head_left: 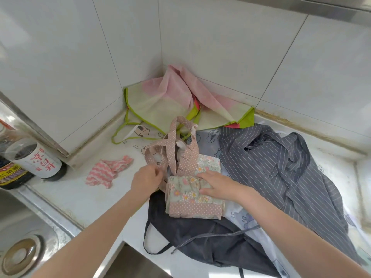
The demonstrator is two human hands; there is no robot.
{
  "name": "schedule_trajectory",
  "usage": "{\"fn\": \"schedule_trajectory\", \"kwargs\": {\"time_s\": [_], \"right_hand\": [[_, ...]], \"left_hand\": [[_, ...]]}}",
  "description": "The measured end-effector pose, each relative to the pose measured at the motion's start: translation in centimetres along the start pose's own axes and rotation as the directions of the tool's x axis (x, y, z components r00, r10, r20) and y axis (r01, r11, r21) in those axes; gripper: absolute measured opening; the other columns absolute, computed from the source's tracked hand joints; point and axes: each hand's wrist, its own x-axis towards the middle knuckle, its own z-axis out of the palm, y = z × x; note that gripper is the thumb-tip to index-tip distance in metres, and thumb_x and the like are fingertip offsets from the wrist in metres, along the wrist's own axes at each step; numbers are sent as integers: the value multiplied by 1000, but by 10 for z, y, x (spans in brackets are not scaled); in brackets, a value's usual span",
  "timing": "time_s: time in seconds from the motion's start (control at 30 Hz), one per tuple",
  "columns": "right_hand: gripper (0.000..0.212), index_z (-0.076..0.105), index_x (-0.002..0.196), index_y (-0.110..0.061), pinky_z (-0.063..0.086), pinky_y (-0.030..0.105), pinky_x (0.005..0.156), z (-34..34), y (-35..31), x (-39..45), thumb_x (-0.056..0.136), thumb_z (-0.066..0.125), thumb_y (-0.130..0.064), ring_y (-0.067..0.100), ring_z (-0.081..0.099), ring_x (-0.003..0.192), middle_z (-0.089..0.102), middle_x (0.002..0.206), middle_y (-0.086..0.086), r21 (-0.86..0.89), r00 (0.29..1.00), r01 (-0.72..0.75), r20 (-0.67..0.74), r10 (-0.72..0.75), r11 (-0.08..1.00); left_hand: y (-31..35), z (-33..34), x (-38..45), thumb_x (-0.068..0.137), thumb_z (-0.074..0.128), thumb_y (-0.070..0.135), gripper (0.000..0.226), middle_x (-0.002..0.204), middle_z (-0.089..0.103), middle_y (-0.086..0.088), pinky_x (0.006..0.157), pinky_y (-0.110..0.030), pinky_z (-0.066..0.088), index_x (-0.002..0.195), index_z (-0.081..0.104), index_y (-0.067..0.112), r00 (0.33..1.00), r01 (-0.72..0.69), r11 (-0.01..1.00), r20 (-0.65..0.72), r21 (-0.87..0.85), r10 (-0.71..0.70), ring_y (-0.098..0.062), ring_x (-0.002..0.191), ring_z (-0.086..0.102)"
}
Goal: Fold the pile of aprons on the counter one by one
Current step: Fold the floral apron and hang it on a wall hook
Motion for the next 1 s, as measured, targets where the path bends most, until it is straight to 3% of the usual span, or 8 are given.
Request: {"fn": "schedule_trajectory", "kwargs": {"time_s": [0.17,0.37,0.57,0.63,0.7,0.8,0.87,1.0], "right_hand": [[75,25,146,-21,35,32,106,-8,-19,5,85,66,-33,22,34,135,32,150,2,106,999,-18,39,13,994],[67,35,139,-16,34,34,106,9,-21,-12,83,70,-31,20,43,128,43,143,-1,74,998,58,33,-61,996],[87,21,147,-19,33,32,109,0,-13,-3,80,73,-35,18,34,134,29,151,1,236,993,-20,119,-9,972],[103,7,150,-26,29,33,112,-11,-18,8,75,76,-40,19,28,139,19,155,0,310,996,-13,92,-16,951],[113,-3,151,-29,25,37,114,-22,-23,22,72,77,-46,21,27,140,11,158,0,262,998,5,66,-23,965],[115,-8,150,-28,38,39,106,-38,-30,43,73,72,-55,22,57,114,10,159,3,76,969,-74,242,54,994],[110,2,151,-21,48,36,93,-42,-34,52,74,69,-59,18,63,87,33,149,9,-33,937,-126,325,130,992],[83,46,126,0,41,28,71,-36,-34,43,76,64,-62,23,55,91,57,111,8,-206,973,-28,219,74,978]], "left_hand": [[-8,-4,7,88,64,28,27,82,68,-14,61,-28,59,88,63,1,871,401,826,445,-396,-209,-18,60,67],[7,11,17,77,66,-10,32,86,58,-16,50,-16,51,74,44,13,943,321,700,284,-638,-174,-18,63,56],[29,11,22,83,60,-5,22,65,57,1,44,-9,44,77,45,11,965,251,698,229,-670,-127,-5,52,55],[35,4,23,86,62,1,21,58,59,4,42,-11,45,75,47,11,946,292,646,313,-705,-86,-1,43,56],[35,-2,23,86,68,18,22,77,62,0,44,-15,49,94,48,13,899,381,592,434,-710,-58,-5,48,60],[30,2,28,83,71,27,33,91,66,-7,58,-21,55,106,56,9,890,363,698,452,-617,-63,-12,65,61],[30,7,31,86,66,19,25,86,66,-11,61,-25,56,103,61,2,920,302,769,385,-564,-79,-14,65,61],[29,5,30,90,56,8,5,78,61,-7,45,-16,51,94,55,7,961,146,852,278,-503,0,-12,59,58]]}}
